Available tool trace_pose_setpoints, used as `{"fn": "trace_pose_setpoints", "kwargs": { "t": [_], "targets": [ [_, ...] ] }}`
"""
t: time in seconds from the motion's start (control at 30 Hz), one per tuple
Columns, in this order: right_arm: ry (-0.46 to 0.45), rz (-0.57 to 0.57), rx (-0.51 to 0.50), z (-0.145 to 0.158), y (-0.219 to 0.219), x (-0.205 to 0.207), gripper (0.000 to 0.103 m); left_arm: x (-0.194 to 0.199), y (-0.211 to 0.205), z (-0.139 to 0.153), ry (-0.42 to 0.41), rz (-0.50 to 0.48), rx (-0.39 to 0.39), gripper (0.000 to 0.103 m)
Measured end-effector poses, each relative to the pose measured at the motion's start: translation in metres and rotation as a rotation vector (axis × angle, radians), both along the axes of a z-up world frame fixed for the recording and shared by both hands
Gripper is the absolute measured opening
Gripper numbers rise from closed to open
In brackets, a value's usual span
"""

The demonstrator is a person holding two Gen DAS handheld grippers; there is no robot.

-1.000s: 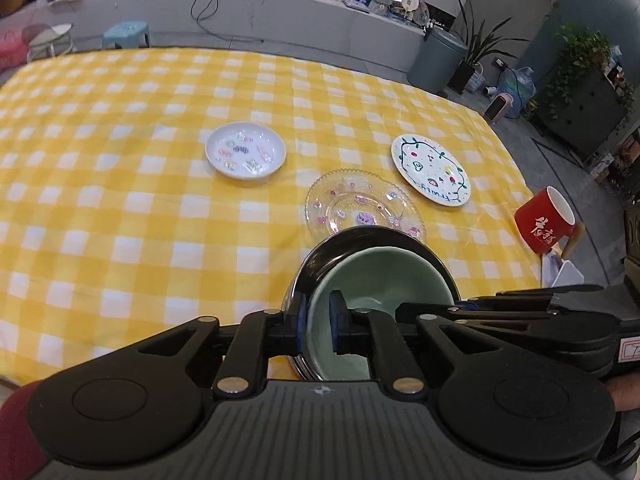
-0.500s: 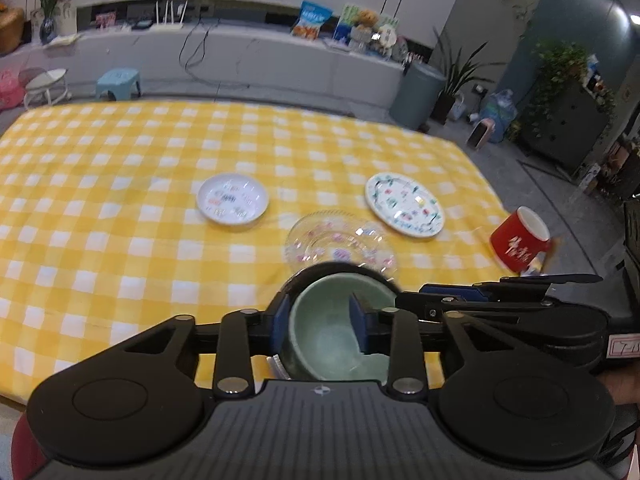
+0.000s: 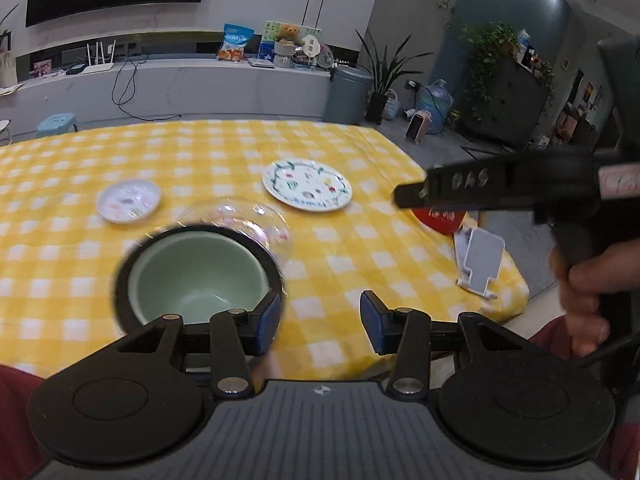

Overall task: Organize plates and bowls
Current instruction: 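Move the left gripper to the rim of the clear glass plate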

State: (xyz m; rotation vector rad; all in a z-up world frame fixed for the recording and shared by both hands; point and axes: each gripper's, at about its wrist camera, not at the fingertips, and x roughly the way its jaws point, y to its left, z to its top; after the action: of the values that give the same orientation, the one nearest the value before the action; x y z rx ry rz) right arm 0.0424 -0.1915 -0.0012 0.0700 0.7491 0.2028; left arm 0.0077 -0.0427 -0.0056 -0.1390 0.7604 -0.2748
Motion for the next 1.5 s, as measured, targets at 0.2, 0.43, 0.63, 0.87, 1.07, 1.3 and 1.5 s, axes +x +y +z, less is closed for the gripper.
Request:
{"fn": "trace_pose_setpoints", "kwargs": {
  "t": [0.2,0.43,0.63,0.87,1.07,1.3,1.5],
  "targets": [
    [-0.004,-0.050,0.024,-0.021,-0.026,-0.003,0.030,0.005,-0.018,-0.027,0.064,-0.003,0.026,0.052],
    [0.001,-0.079,0.164,-0.035,-0.046,0.006,0.030,0.007,-0.032,-0.037,0.066,0.013,0.094,0.051],
    [0.002,-0.125,0.233,-0.036,-0.064,0.033,0.031,0.023,-0.037,-0.020,0.033,0.040,0.061,0.048],
    [0.001,-0.189,0.272,-0.027,-0.077,0.080,0.032,0.057,-0.039,0.004,0.018,0.060,0.078,0.048],
    [0.080,-0.137,0.295,-0.035,-0.067,0.125,0.038,0.094,-0.026,0.021,0.038,0.076,0.122,0.052],
    [0.165,-0.009,0.362,-0.074,-0.044,0.135,0.038,0.159,0.015,0.036,0.073,0.116,0.268,0.053],
    [0.279,0.065,0.388,-0.111,-0.019,0.143,0.037,0.201,0.058,0.016,0.166,0.027,0.306,0.053]
  ]
}}
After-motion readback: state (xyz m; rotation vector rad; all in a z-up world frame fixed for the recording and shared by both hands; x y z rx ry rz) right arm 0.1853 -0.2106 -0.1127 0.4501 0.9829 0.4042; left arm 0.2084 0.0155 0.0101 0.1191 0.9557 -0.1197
